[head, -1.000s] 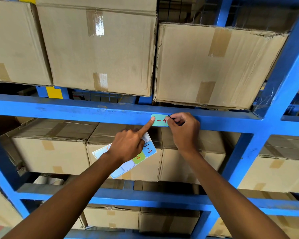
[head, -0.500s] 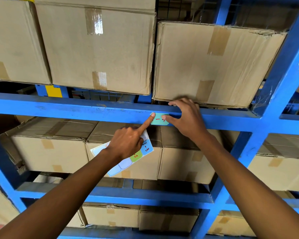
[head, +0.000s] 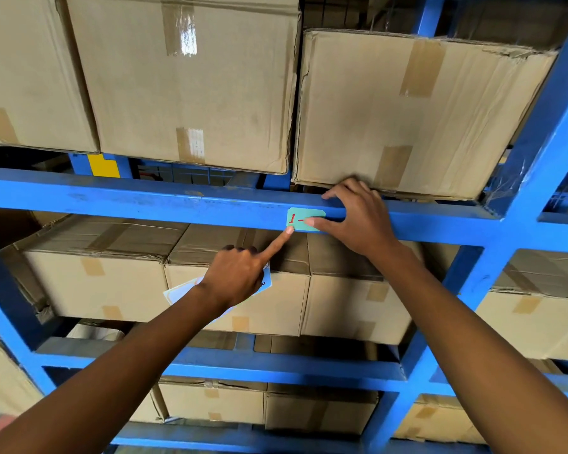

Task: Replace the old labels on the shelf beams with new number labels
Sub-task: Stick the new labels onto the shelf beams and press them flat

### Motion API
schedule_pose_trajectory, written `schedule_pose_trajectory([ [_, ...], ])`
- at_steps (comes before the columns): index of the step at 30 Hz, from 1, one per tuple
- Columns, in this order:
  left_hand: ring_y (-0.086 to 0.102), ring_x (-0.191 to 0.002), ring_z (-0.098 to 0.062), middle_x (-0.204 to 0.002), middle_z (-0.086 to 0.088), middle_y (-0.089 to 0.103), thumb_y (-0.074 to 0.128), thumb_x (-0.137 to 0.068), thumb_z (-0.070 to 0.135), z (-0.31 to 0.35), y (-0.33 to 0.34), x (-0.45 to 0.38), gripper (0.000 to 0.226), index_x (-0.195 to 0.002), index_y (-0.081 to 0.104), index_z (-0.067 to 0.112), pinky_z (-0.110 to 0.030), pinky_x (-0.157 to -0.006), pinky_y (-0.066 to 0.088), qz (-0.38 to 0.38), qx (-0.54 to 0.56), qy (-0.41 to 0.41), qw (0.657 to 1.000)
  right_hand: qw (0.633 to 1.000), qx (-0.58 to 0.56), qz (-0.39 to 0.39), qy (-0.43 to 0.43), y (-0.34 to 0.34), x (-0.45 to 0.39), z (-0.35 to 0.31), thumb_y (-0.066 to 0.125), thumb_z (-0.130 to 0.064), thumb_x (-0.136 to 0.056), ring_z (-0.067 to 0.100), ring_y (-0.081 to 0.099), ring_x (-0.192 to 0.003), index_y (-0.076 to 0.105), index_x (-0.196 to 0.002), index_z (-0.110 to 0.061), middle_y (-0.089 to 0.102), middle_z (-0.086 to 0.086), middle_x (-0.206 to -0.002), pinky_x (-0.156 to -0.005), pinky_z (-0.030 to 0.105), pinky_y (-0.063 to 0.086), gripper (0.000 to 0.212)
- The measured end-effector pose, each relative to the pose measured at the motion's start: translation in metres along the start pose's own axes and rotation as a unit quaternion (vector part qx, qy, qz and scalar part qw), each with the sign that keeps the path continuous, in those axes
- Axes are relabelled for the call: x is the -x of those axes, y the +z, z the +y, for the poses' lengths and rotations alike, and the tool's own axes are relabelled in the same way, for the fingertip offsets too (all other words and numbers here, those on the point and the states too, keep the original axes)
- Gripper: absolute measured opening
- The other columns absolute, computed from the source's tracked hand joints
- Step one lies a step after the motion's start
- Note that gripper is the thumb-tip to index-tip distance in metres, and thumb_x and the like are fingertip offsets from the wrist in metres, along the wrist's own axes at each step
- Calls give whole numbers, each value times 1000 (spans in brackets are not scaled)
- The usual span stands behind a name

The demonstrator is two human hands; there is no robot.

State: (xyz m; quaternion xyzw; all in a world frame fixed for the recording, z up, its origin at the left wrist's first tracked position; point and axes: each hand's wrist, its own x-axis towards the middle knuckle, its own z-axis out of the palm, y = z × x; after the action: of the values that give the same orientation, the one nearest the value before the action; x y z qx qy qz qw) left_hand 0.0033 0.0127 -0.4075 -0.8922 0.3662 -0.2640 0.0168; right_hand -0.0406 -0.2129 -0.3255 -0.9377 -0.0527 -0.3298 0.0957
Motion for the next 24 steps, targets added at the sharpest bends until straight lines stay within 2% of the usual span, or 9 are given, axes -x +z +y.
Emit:
schedule_pose_trajectory([
  [6,57,-56,-21,-81,-7,67,51,-90,29,0,-1,2,99,-133,-37,39,-27,-49,41,-11,64,2,998,995,91,1,-30,4,5,-3,73,-59,-63,27,48,-105,52,-114,-13,55,10,-116,-85,36,34,72],
  [8,51,-53,-17,-82,-6,68,50,-90,30,1,-4,2,96,-135,-35,37,-26,-48,36,-9,76,5,997,993,115,0,-25,4,6,-6,75,-58,-62,27,47,-105,51,-114,-12,54,10,-115,-85,36,34,73],
  [11,46,-51,-17,-85,-10,69,48,-90,26,5,-13,2,87,-142,-21,36,-24,-45,29,-25,126,-7,992,997,62,-45,3,-4,3,-12,76,-53,-64,24,44,-111,50,-119,-15,51,7,-119,-88,35,34,71],
  [13,51,-52,-23,-82,-17,68,47,-89,18,11,-22,4,84,-145,-12,37,-27,-46,33,-43,225,-31,973,995,2,-92,29,-16,4,-13,76,-46,-68,22,45,-114,51,-123,-17,51,5,-121,-91,35,38,67],
  [15,58,-63,-33,-91,-24,67,49,-89,11,20,-29,5,83,-147,-4,38,-35,-55,45,-49,371,-62,925,991,-73,-93,60,-27,14,-14,73,-35,-75,21,49,-114,56,-120,-17,54,4,-119,-95,37,43,51],
  [17,60,-84,-37,-116,-22,62,51,-90,4,33,-38,4,81,-147,3,35,-39,-71,51,-40,493,-84,865,985,-137,-43,90,-38,31,-17,70,-24,-80,21,53,-109,62,-110,-14,59,5,-113,-94,40,45,32],
  [19,61,-94,-29,-135,-19,51,50,-90,-3,47,-46,0,78,-147,11,32,-31,-70,50,-29,586,-108,802,978,-168,21,123,-50,53,-18,67,-18,-83,19,57,-102,67,-102,-13,63,6,-105,-92,39,46,20],
  [22,57,-110,-17,-142,-9,46,47,-90,-8,68,-61,-8,75,-144,22,37,-20,-72,54,-27,696,-142,704,968,-176,86,154,-73,90,-14,65,-13,-84,14,60,-90,69,-99,-11,65,3,-93,-86,38,50,16],
  [24,54,-115,-16,-139,-6,49,48,-91,-4,78,-71,-14,72,-142,26,41,-18,-81,53,-21,721,-153,675,968,-162,102,160,-85,111,-8,62,-17,-87,17,59,-93,68,-103,-12,63,1,-93,-85,41,51,17],
])
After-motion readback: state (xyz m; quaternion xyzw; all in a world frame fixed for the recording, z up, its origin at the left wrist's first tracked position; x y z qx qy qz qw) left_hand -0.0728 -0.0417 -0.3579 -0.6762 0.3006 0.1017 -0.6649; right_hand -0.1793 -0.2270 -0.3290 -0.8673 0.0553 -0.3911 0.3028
